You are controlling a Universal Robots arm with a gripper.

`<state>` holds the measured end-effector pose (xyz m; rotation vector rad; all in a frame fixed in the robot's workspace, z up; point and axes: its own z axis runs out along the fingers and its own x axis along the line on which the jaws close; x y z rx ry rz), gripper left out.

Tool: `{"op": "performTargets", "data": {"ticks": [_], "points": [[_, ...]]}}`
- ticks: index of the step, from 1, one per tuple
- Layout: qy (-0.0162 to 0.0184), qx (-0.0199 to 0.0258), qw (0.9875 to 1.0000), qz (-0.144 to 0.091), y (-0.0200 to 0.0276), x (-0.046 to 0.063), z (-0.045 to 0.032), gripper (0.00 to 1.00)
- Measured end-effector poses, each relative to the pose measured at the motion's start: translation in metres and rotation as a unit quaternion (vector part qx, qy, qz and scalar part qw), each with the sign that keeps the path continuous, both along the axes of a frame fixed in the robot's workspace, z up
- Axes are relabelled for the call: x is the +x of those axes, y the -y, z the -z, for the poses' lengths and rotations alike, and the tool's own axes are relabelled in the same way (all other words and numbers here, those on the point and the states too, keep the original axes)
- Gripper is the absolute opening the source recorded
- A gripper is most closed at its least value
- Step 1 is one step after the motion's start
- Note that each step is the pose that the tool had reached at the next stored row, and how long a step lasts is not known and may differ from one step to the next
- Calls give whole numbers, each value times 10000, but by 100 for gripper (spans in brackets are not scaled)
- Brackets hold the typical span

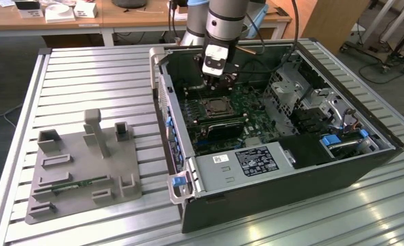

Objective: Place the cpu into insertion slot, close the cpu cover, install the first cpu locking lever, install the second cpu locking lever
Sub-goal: 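Install the first cpu locking lever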

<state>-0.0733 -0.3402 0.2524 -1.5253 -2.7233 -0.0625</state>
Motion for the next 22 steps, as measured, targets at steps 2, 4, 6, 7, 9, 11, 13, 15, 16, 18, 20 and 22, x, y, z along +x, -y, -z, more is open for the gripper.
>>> {"op": "performTargets", "data": {"ticks": [2, 4, 6, 7, 9, 11, 13, 15, 16, 18, 20, 22], "points": [[0, 0, 10000, 0, 0, -7, 0, 11], [0, 0, 10000, 0, 0, -23, 0, 11], [0, 0, 10000, 0, 0, -23, 0, 11], [0, 0, 10000, 0, 0, -23, 0, 11], [0, 0, 10000, 0, 0, -24, 0, 11], [0, 0, 10000, 0, 0, -25, 0, 11], [0, 0, 10000, 0, 0, -25, 0, 11], [0, 0, 10000, 0, 0, -26, 0, 11], [0, 0, 10000, 0, 0, -97, 0, 11], [0, 0, 10000, 0, 0, -108, 0, 11], [0, 0, 10000, 0, 0, -118, 0, 11], [0, 0, 10000, 0, 0, -119, 0, 11]]}}
